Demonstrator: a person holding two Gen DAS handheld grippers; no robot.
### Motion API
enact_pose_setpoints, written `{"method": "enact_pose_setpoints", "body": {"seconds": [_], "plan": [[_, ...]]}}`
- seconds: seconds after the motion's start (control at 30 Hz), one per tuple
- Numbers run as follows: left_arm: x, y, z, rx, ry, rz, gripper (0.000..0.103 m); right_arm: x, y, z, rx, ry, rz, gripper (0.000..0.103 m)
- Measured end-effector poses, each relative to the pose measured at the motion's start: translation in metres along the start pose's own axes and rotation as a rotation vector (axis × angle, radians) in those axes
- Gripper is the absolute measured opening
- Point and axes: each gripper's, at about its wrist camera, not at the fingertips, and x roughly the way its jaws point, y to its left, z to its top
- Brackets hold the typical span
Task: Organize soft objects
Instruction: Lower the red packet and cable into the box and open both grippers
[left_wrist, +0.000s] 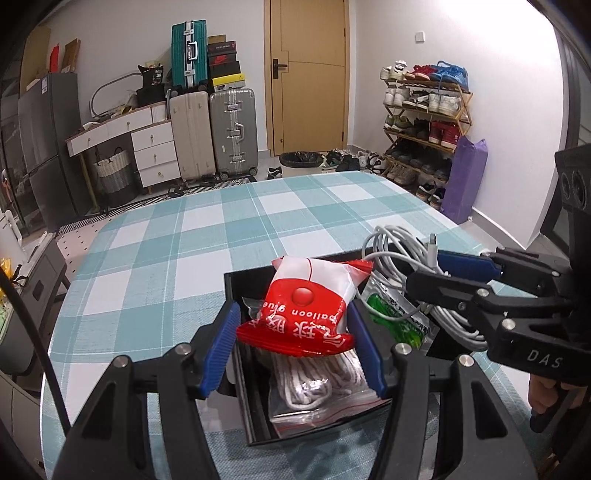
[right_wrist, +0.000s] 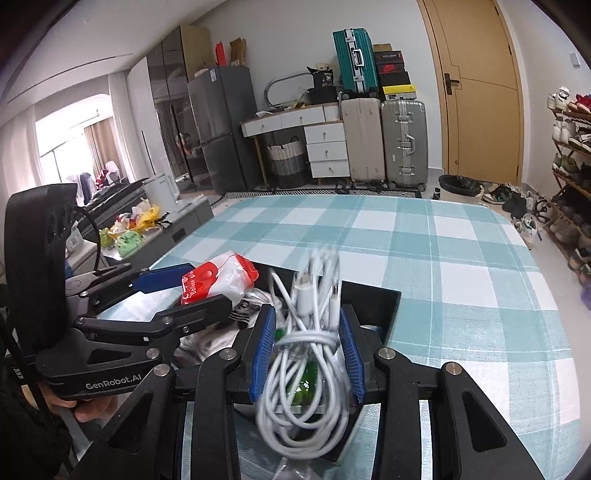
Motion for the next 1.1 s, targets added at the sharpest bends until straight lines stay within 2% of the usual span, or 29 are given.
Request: {"method": "enact_pose_setpoints", "body": {"seconds": [0.47,0.83,1.1], "plan": [[0.002,-0.010,-0.011,0.047,0.035,-0.038,0.060,0.014,0.001,-0.006,-0.023,0.047,0.004,0.035],[-0.001,-0.006,-0.010,0.033,0.050,-0.067,0.061,0.023,0.005,0.000,-0.024,0.025,0.032,0.035],[-0.002,-0.009,-0.012,0.050,0.059,-0.058,0.062,0.031,0.005,-0.001,-0.054,0.048,0.004,0.035]]}}
